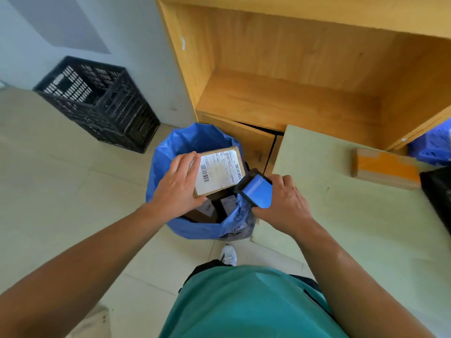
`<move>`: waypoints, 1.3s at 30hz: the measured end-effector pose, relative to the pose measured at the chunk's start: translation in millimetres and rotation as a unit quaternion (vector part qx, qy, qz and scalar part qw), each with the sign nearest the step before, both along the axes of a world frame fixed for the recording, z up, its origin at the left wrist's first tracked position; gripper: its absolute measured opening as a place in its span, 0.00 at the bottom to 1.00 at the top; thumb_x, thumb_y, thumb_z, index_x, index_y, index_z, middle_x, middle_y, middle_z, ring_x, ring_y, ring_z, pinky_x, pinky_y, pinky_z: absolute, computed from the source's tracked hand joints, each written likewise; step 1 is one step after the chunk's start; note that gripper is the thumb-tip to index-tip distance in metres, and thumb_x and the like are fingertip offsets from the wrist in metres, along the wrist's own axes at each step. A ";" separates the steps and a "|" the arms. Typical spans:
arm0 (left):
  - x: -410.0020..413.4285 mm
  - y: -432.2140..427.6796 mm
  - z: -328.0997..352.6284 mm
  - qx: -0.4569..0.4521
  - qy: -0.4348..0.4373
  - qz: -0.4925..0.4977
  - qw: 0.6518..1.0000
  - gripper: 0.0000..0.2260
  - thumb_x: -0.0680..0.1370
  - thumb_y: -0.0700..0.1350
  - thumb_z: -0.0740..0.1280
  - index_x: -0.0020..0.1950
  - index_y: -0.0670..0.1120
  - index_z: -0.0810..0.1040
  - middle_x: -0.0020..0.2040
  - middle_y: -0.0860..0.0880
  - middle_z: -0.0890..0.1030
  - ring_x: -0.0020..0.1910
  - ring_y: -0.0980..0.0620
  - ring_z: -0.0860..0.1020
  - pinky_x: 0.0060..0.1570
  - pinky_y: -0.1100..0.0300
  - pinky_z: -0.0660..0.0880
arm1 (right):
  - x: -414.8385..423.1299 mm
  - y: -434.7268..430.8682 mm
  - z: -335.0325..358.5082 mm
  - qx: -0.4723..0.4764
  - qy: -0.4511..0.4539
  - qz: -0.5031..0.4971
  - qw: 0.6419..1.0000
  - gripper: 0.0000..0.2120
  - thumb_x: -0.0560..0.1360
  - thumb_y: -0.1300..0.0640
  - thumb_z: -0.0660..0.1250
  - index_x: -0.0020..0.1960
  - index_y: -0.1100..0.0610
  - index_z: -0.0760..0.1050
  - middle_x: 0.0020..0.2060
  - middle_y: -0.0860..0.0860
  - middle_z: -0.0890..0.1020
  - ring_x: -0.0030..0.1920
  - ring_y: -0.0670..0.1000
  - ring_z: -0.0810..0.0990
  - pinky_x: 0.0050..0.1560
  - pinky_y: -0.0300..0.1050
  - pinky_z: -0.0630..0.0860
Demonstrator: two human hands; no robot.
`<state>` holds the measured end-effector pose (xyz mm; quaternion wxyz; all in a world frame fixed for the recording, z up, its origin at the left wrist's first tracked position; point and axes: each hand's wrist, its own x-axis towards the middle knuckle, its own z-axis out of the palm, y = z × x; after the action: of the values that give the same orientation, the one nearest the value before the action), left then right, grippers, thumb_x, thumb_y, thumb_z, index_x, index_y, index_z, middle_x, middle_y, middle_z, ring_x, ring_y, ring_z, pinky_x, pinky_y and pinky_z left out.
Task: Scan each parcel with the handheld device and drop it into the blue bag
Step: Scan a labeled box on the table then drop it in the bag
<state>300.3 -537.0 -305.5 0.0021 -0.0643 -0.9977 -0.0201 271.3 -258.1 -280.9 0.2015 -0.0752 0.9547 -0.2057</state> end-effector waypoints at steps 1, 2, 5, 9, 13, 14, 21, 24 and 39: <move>4.6 -19.0 -1.0 0.002 0.001 0.016 1.000 0.54 0.62 0.60 0.81 0.77 0.36 0.62 0.73 0.40 0.68 0.70 0.39 0.67 0.70 0.47 0.70 | -2.3 -12.6 -0.7 0.003 -0.001 0.001 1.000 0.36 0.66 0.41 0.75 0.68 0.52 0.64 0.55 0.51 0.69 0.55 0.58 0.75 0.52 0.54 0.76; 7.9 -33.2 -1.8 0.003 0.004 0.032 0.999 0.54 0.61 0.60 0.81 0.77 0.36 0.62 0.72 0.40 0.68 0.70 0.39 0.68 0.70 0.47 0.70 | -5.3 -18.9 -0.2 0.008 -0.001 -0.002 1.000 0.37 0.66 0.42 0.75 0.68 0.53 0.64 0.56 0.51 0.69 0.55 0.58 0.75 0.52 0.55 0.76; 17.5 -67.4 -5.4 0.013 -0.007 0.082 0.997 0.54 0.60 0.60 0.82 0.77 0.37 0.62 0.70 0.41 0.69 0.67 0.40 0.69 0.67 0.49 0.70 | -16.3 -30.3 3.3 0.026 0.007 -0.017 1.000 0.39 0.66 0.42 0.75 0.70 0.53 0.64 0.58 0.53 0.69 0.57 0.60 0.75 0.54 0.58 0.78; 24.7 -85.2 -16.4 0.014 -0.016 0.104 0.994 0.56 0.60 0.62 0.82 0.77 0.37 0.62 0.70 0.42 0.69 0.64 0.40 0.69 0.65 0.48 0.70 | -27.2 -41.7 8.1 0.032 0.013 -0.024 0.999 0.41 0.67 0.42 0.75 0.73 0.53 0.62 0.63 0.54 0.69 0.61 0.60 0.75 0.58 0.59 0.77; 23.4 -92.5 -26.9 0.020 -0.026 0.117 0.993 0.57 0.60 0.63 0.82 0.78 0.37 0.61 0.70 0.42 0.69 0.64 0.40 0.69 0.64 0.46 0.73 | -32.1 -51.8 10.7 0.021 0.014 -0.025 0.999 0.42 0.67 0.42 0.75 0.75 0.52 0.61 0.65 0.54 0.69 0.62 0.60 0.75 0.58 0.58 0.77; 21.5 -94.6 -27.7 0.028 -0.028 0.123 0.992 0.57 0.60 0.63 0.82 0.78 0.37 0.60 0.70 0.42 0.69 0.65 0.40 0.69 0.63 0.45 0.74 | -33.0 -54.3 10.7 0.021 0.012 -0.024 0.999 0.42 0.67 0.42 0.75 0.74 0.51 0.61 0.65 0.54 0.69 0.62 0.60 0.75 0.58 0.58 0.77; 4.8 -97.4 -34.4 0.057 -0.040 0.121 0.990 0.57 0.62 0.63 0.81 0.80 0.40 0.58 0.71 0.42 0.67 0.68 0.40 0.65 0.62 0.45 0.76 | -32.0 -65.0 7.8 0.026 -0.002 -0.027 0.999 0.41 0.68 0.41 0.75 0.74 0.51 0.61 0.64 0.53 0.69 0.60 0.58 0.75 0.56 0.57 0.78; -5.9 -89.7 -43.5 0.070 -0.059 0.114 0.989 0.57 0.63 0.64 0.80 0.81 0.41 0.55 0.73 0.43 0.65 0.70 0.40 0.64 0.63 0.43 0.76 | -30.7 -59.4 7.4 0.035 -0.007 -0.044 0.998 0.41 0.68 0.42 0.75 0.75 0.51 0.61 0.63 0.52 0.69 0.59 0.57 0.76 0.54 0.56 0.79; -40.2 -70.0 -71.1 -0.058 -0.114 0.028 0.991 0.56 0.70 0.70 0.73 0.84 0.48 0.44 0.83 0.37 0.41 0.82 0.34 0.43 0.78 0.34 0.54 | -16.8 -22.2 4.7 0.041 -0.004 -0.105 0.994 0.41 0.66 0.43 0.76 0.73 0.51 0.63 0.59 0.51 0.68 0.55 0.56 0.75 0.51 0.54 0.78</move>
<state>260.0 -607.0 -376.7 -0.1148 -0.0341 -0.9923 0.0309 254.6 -280.4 -276.2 0.1859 0.0351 0.9640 -0.1869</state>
